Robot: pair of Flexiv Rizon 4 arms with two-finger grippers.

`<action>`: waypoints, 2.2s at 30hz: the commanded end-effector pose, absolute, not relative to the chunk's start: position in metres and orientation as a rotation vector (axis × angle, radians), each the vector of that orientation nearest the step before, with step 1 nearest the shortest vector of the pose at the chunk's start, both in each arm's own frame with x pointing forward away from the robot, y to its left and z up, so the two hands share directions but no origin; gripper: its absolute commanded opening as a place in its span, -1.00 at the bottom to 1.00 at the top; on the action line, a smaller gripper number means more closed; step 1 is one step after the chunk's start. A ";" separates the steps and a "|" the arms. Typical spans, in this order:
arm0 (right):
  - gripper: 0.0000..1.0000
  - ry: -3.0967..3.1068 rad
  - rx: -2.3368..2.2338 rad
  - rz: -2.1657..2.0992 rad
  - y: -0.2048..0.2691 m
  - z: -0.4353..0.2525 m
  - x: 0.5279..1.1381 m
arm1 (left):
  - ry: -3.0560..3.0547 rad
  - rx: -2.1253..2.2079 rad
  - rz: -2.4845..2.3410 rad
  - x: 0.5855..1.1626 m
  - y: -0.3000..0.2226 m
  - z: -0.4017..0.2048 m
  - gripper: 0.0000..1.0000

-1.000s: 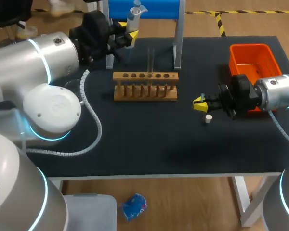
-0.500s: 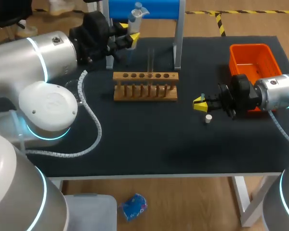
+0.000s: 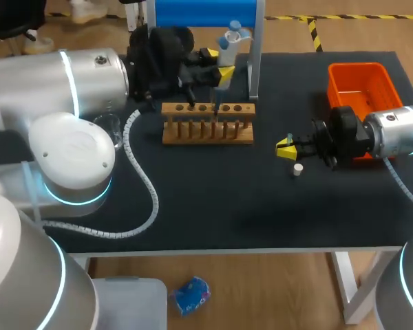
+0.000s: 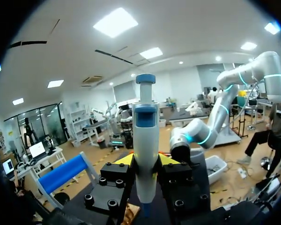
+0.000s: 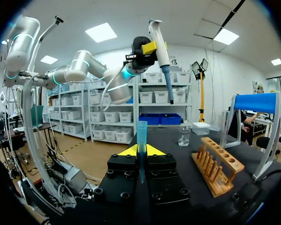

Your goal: Invert the test tube, pick up the pipette, mount the tip to pipette, aspirate from beaker and dispense into the tube, eject the tip, return the pipette, and cap with the stopper.

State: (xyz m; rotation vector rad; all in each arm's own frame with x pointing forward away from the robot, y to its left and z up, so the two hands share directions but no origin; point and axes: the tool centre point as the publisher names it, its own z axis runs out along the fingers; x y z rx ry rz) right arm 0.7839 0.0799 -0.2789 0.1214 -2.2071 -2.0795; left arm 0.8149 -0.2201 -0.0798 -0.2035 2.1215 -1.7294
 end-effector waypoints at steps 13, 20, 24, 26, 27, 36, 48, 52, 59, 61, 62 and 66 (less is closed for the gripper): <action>-1.00 -2.209 0.122 -2.077 0.080 -0.278 0.784 | 2.129 -0.148 -1.876 0.809 -0.240 -0.081 -1.00; -1.00 -2.209 0.122 -2.077 0.080 -0.278 0.784 | 2.144 -0.158 -1.910 0.814 -0.246 -0.090 -1.00; -1.00 -2.209 0.122 -2.077 0.080 -0.278 0.784 | 2.156 -0.161 -1.912 0.815 -0.248 -0.092 -1.00; -1.00 -2.209 0.122 -2.077 0.080 -0.278 0.784 | 2.163 -0.158 -1.914 0.817 -0.248 -0.093 -1.00; -1.00 -2.209 0.122 -2.077 0.080 -0.278 0.784 | 2.166 -0.157 -1.914 0.817 -0.248 -0.093 -1.00; -1.00 -2.209 0.122 -2.077 0.080 -0.278 0.784 | 2.211 -0.154 -1.924 0.819 -0.250 -0.095 -1.00; -1.00 -2.209 0.122 -2.077 0.080 -0.278 0.784 | 2.234 -0.152 -1.890 0.818 -0.249 -0.093 -1.00; -1.00 -2.209 0.122 -2.077 0.080 -0.278 0.784 | 2.234 -0.152 -1.890 0.818 -0.249 -0.093 -1.00; -1.00 -2.225 0.115 -2.074 0.096 -0.285 0.793 | 2.234 -0.152 -1.890 0.818 -0.249 -0.093 -1.00; -1.00 -2.216 0.111 -2.074 0.104 -0.289 0.797 | 2.234 -0.152 -1.890 0.818 -0.249 -0.093 -1.00; -1.00 -2.212 0.110 -2.078 0.108 -0.290 0.798 | 2.234 -0.152 -1.890 0.818 -0.249 -0.093 -1.00; -1.00 -2.192 0.115 -2.089 0.125 -0.294 0.805 | 2.234 -0.152 -1.890 0.818 -0.249 -0.093 -1.00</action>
